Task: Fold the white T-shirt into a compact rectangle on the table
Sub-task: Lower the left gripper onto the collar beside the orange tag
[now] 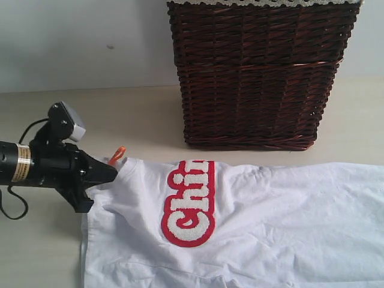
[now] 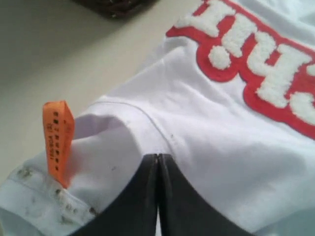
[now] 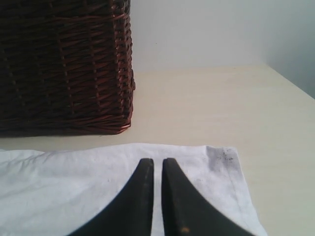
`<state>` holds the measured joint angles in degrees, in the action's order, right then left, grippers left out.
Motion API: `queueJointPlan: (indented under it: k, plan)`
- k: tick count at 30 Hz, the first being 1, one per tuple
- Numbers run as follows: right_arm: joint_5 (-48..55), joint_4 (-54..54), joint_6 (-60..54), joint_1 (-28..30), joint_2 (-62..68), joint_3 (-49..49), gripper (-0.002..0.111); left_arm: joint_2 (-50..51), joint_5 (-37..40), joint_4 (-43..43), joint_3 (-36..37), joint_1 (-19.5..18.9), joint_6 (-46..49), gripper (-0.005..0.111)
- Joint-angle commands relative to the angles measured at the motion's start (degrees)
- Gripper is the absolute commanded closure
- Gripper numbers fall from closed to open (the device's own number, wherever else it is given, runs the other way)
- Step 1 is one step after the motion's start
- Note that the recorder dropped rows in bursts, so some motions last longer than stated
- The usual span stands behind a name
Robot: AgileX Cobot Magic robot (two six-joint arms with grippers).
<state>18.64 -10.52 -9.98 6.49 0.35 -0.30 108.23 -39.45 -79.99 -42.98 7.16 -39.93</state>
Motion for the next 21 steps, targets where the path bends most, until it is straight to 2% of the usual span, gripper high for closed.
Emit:
queueJointPlan:
  k: [1, 5, 11, 15, 21]
  plan:
    - [-0.74, -0.08, 0.14, -0.19, -0.35, 0.30, 0.101, 4.96, 0.07, -1.60, -3.09, 0.29, -0.73, 0.107]
    - [-0.74, -0.08, 0.06, -0.19, -0.35, 0.30, 0.101, 7.96, 1.22, -5.52, -4.87, 0.29, -0.60, 0.107]
    - [-0.74, -0.08, 0.06, -0.19, -0.35, 0.30, 0.101, 10.64, 13.71, -6.50, -5.49, 0.06, -0.60, 0.107]
    - [-0.74, -0.08, 0.06, -0.19, -0.35, 0.30, 0.101, 10.75, 17.55, -6.50, -5.58, -2.07, -0.35, 0.107]
    - [-0.74, -0.08, 0.06, -0.19, -0.35, 0.30, 0.101, 10.75, 17.40, -6.50, -5.58, -6.60, -0.05, 0.107]
